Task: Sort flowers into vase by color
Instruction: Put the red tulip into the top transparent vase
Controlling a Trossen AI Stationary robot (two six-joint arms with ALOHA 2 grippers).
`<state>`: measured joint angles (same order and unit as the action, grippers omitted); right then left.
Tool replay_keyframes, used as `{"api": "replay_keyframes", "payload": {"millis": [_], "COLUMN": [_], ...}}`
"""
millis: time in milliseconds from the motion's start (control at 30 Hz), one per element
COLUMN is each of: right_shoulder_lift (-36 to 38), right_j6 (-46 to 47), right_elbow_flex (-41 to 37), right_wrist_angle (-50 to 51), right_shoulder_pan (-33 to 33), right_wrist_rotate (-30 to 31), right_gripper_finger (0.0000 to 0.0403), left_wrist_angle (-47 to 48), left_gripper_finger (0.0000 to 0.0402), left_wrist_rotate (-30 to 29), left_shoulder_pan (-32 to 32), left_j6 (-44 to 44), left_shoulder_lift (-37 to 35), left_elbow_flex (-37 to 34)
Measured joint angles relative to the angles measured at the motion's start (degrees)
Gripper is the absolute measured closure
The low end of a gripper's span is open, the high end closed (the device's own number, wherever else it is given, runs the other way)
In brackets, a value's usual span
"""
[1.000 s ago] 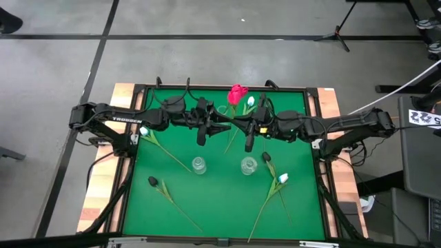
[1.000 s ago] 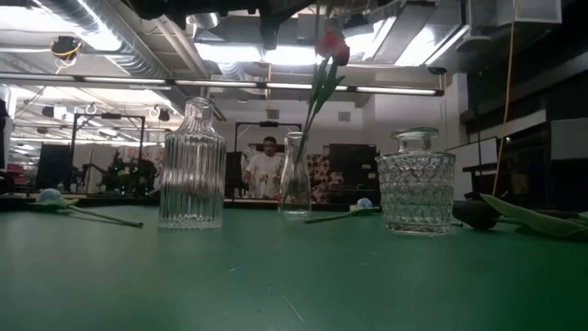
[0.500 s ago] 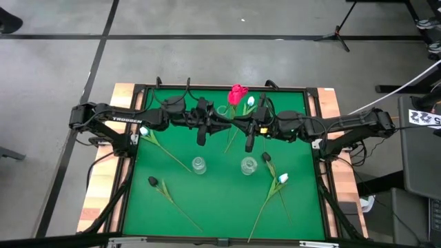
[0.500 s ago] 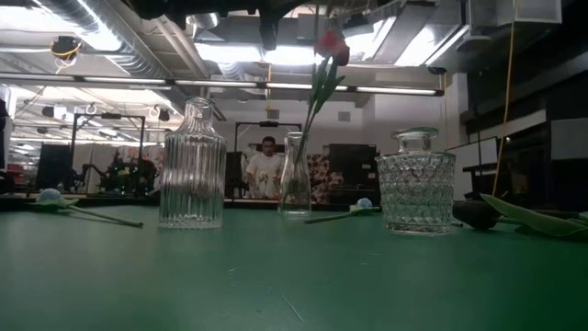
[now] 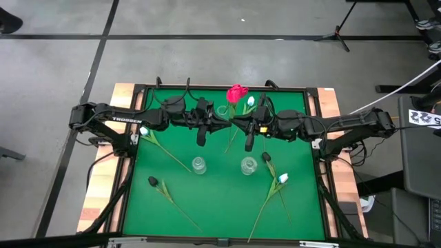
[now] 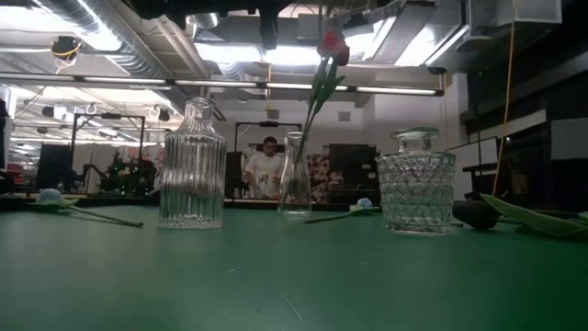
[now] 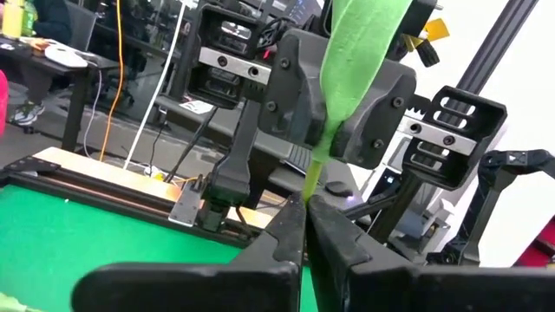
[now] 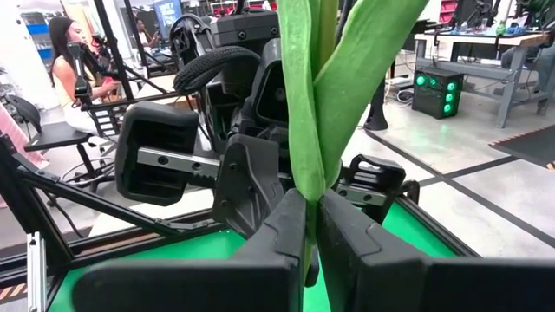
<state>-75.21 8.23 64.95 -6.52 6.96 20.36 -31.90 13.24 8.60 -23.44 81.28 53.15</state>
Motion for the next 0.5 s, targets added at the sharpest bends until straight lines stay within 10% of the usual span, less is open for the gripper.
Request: {"api": "replay_keyframes", "payload": {"millis": [500], "right_shoulder_lift": [0.1], "right_j6": [-1.2], "right_elbow_flex": [0.0], "right_wrist_angle": [0.9], "right_shoulder_pan": [0.0], "right_wrist_rotate": [-1.5], "right_gripper_finger": [0.0331], "left_wrist_angle": [-0.2], "left_gripper_finger": [0.04], "left_wrist_rotate": [-0.3], "left_shoulder_pan": [0.0], "left_j6": [1.4], "left_shoulder_lift": [0.0], "left_elbow_flex": [0.0]}}
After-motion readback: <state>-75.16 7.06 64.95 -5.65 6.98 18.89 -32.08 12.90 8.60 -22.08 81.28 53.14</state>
